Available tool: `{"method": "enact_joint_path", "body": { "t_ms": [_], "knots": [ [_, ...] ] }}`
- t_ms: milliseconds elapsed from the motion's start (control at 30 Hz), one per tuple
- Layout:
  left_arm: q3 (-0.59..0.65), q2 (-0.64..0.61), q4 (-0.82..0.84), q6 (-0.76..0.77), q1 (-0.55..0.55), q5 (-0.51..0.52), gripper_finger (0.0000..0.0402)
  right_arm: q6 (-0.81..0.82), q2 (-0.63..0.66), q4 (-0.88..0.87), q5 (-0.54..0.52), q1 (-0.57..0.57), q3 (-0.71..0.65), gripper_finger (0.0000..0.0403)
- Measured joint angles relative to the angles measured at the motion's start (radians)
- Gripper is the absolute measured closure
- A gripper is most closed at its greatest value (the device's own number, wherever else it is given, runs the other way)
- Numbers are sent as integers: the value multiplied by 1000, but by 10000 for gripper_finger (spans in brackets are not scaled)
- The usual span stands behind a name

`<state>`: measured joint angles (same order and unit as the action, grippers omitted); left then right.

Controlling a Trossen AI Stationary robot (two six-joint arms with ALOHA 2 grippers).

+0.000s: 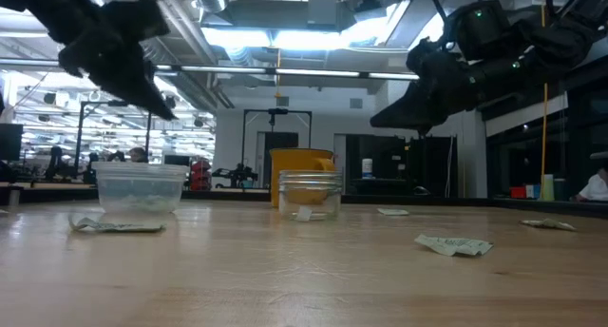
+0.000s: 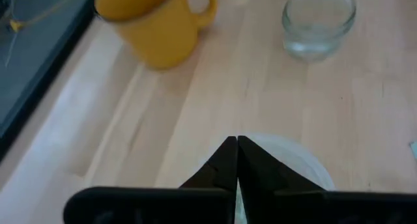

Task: Pick and place Stevia / Truvia into bins
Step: Put the stevia packet into the glass tupperware

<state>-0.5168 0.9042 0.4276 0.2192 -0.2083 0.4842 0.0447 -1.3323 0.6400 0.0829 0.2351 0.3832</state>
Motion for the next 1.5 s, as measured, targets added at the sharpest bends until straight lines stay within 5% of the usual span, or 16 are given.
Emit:
{"method": "enact_joint_path", "body": {
  "t_ms": [400, 700, 1200, 1500],
  "knots": [
    [4, -102, -29, -106, 33, -43, 400, 45, 0, -44, -3, -42, 1, 379],
    [227, -145, -482, -278, 27, -138, 400, 87, -1, -459, -123, -201, 189, 395],
    [251, -215, -518, -371, 34, -173, 400, 641, -1, -1231, -487, -592, 428, 401],
    [251, -215, -539, -363, 34, -173, 400, 887, -27, -1333, -523, -732, 439, 402]
  ]
}}
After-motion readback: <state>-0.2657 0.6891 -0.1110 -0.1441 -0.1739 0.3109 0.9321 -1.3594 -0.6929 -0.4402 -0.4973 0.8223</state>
